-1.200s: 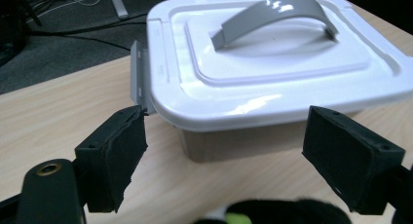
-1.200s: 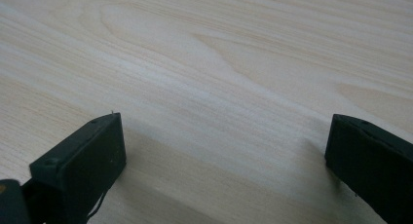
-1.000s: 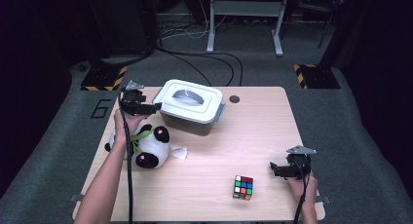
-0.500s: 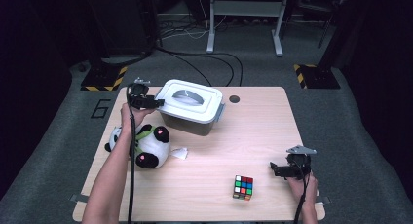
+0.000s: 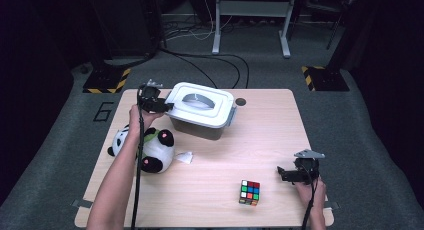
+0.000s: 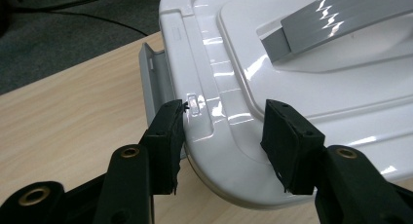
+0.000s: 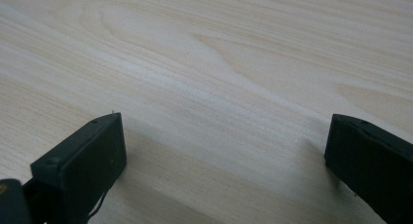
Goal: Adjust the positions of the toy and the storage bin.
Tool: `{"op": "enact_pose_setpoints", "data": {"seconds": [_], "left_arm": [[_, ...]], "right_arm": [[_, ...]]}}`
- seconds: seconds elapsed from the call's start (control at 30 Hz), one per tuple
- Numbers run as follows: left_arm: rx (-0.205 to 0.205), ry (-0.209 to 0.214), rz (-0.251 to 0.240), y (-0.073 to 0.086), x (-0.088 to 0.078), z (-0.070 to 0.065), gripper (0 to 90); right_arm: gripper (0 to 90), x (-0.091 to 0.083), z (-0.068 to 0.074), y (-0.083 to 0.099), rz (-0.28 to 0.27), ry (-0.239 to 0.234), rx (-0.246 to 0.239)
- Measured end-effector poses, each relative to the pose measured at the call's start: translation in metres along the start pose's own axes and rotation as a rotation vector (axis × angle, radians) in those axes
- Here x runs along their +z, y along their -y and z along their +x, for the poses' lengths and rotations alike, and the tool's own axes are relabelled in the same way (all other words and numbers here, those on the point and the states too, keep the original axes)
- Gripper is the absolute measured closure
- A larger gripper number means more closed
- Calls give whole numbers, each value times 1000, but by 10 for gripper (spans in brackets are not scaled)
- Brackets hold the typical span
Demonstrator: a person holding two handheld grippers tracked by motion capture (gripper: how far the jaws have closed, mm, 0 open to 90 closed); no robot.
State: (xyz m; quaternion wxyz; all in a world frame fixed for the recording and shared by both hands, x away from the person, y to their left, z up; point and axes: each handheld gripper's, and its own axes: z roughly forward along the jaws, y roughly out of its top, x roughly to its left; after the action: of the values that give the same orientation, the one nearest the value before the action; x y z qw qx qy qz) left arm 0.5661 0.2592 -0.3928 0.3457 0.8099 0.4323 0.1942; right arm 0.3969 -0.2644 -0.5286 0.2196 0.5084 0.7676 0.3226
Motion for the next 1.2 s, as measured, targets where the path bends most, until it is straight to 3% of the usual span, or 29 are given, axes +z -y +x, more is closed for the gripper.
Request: {"op": "enact_pose_setpoints", "data": {"seconds": [0.07, 0.2, 0.73, 0.97, 1.1, 1.17, 1.2], "left_arm": [[22, -4, 3, -3, 2, -6, 504], [23, 11, -6, -6, 6, -14, 503], [109, 50, 8, -17, 13, -47, 513], [148, 42, -17, -17, 15, -62, 525], [169, 56, -2, -19, 15, -70, 525], [171, 95, -12, -20, 16, -74, 534], [181, 73, -8, -21, 17, -78, 532]], "right_arm": [[8, 0, 0, 0, 0, -2, 1], [9, 0, 0, 0, 0, -2, 1], [12, 0, 0, 0, -2, -2, 0], [12, 0, 0, 0, -2, -3, -3], [13, 0, 0, 0, -2, -3, -3], [12, 0, 0, 0, -2, -3, -1], [12, 0, 0, 0, -2, -3, -2]]}}
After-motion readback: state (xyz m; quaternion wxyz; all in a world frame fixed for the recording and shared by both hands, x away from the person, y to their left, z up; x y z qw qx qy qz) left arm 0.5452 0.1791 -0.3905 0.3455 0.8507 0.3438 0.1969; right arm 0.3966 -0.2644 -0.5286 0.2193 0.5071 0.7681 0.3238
